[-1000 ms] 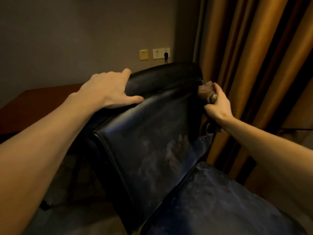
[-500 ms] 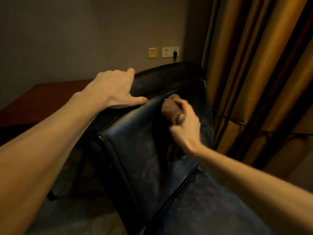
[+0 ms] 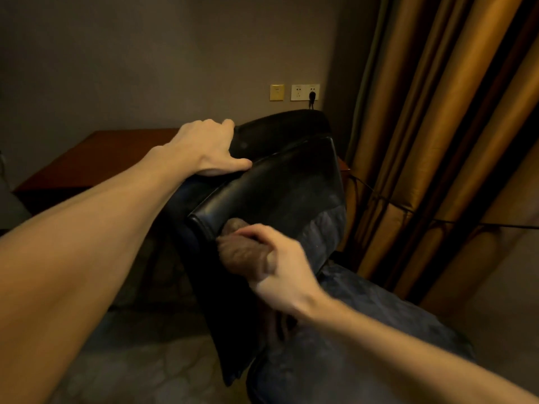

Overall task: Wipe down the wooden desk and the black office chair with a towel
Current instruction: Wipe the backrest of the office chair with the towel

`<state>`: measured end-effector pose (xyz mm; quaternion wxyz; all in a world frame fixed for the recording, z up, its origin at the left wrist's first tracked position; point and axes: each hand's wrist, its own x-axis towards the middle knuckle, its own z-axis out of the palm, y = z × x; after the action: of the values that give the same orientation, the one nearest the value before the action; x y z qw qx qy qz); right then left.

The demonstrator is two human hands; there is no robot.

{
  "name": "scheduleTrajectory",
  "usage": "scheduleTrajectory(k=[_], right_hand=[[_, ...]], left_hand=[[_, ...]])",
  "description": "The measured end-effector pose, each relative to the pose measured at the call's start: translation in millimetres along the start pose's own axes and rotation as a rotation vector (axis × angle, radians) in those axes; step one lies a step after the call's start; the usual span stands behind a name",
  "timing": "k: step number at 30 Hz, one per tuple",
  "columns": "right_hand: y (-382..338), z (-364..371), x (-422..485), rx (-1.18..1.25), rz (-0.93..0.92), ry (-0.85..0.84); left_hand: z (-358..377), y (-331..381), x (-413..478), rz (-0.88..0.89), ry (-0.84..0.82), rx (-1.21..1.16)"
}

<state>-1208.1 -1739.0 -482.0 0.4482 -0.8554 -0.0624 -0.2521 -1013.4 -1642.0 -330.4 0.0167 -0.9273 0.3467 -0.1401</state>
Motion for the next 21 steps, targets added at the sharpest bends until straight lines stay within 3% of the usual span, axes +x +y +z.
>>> scheduleTrajectory(k=[2, 5, 7, 14, 18, 21], right_hand=[[0.5, -27.5, 7.1, 0.028, 0.042, 0.078], [15.9, -67.9, 25.1, -0.018, 0.206, 0.355], [31.7, -89.4, 36.4, -0.107, 0.319, 0.420], [102.0, -128.0, 78.8, -0.328, 0.356, 0.299], [128.6, -132.9, 121.5, -0.226, 0.436, 0.366], [136.5, -119.1, 143.4, -0.185, 0.481, 0.230]], left_hand=[[-3.6, 2.9, -7.0, -0.009, 0.000, -0.018], [-5.4, 2.5, -13.7, -0.012, -0.038, -0.040], [-5.2, 1.5, -17.8, -0.017, -0.044, -0.041], [1.1, 2.4, -18.1, -0.014, -0.003, 0.027], [4.2, 0.5, -16.6, 0.000, 0.035, 0.078], [6.9, 2.8, -15.2, 0.018, 0.046, 0.089]])
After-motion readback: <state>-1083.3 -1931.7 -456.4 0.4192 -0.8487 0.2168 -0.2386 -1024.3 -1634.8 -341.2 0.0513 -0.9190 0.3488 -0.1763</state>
